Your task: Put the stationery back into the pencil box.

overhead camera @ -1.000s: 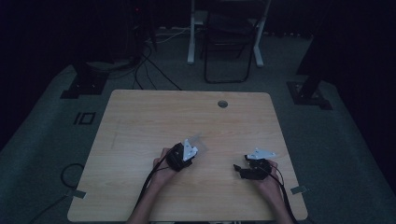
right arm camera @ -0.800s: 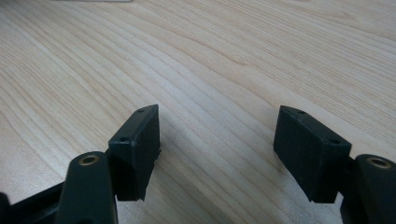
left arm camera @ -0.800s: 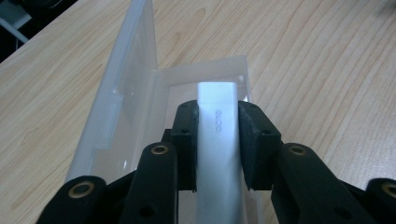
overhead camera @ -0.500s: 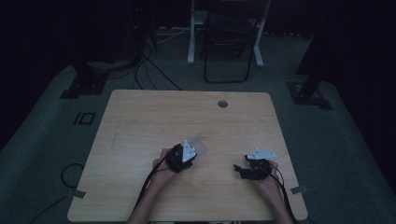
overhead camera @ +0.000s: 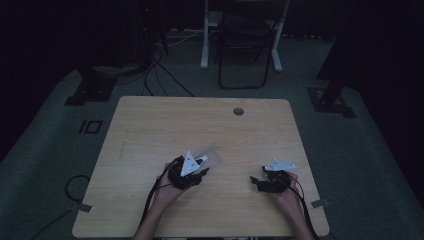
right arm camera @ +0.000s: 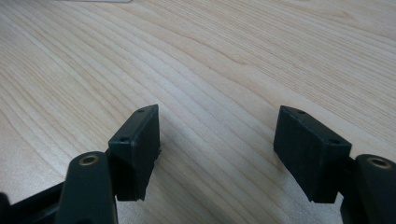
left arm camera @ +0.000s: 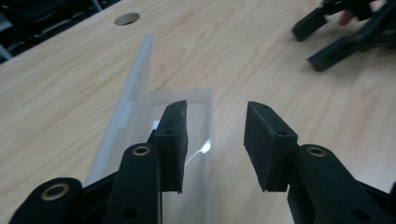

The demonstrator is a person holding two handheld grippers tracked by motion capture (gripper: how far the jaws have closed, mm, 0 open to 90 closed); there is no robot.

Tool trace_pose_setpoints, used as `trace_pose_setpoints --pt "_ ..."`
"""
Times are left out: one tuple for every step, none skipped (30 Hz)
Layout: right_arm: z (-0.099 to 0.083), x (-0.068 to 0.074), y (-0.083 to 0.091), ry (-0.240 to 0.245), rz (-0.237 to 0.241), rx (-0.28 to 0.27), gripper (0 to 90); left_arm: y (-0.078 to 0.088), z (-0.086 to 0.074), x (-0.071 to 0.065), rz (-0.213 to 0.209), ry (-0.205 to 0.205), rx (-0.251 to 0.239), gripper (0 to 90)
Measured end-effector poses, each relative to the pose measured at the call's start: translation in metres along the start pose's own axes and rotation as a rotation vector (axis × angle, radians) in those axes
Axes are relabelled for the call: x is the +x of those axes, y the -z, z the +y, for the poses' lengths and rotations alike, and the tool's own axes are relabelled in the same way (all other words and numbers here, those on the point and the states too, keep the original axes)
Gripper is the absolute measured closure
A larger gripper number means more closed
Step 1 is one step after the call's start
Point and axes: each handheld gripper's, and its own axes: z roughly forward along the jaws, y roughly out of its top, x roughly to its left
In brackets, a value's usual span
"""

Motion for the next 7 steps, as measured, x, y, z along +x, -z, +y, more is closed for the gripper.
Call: trace_pose_setpoints --pt "0.0 0.0 0.0 0.0 0.0 0.0 31.5 0.0014 -0.001 -0.0004 -0.006 0.004 -0.001 59.4" --pt "0.0 0.0 0.0 0.0 0.0 0.0 31.5 0.0024 -0.0021 -0.0003 -0.013 0.01 -0.001 59.1" --pt "0.0 0.0 0.0 0.001 0.0 0.0 31.5 0.0032 -0.0034 -0.0003 -0.018 0.019 0.0 58.9" --pt "0.0 0.0 0.0 0.0 0.0 0.0 31.5 0.0037 -0.0051 -0.0001 -0.024 0.03 -0.002 58.7" --pt "0.0 0.0 0.0 0.0 -0.001 0.0 31.5 0.0043 -0.0069 0.0002 -0.028 0.042 -0.001 58.4" --pt "0.0 0.0 0.0 0.0 -0.001 0.0 31.5 0.0046 -0.0089 0.0009 -0.034 0.054 -0.002 58.3" --pt "0.0 -0.0001 0.0 0.0 0.0 0.0 31.4 0.0048 -0.0107 0.0021 -0.04 0.062 0.001 58.2"
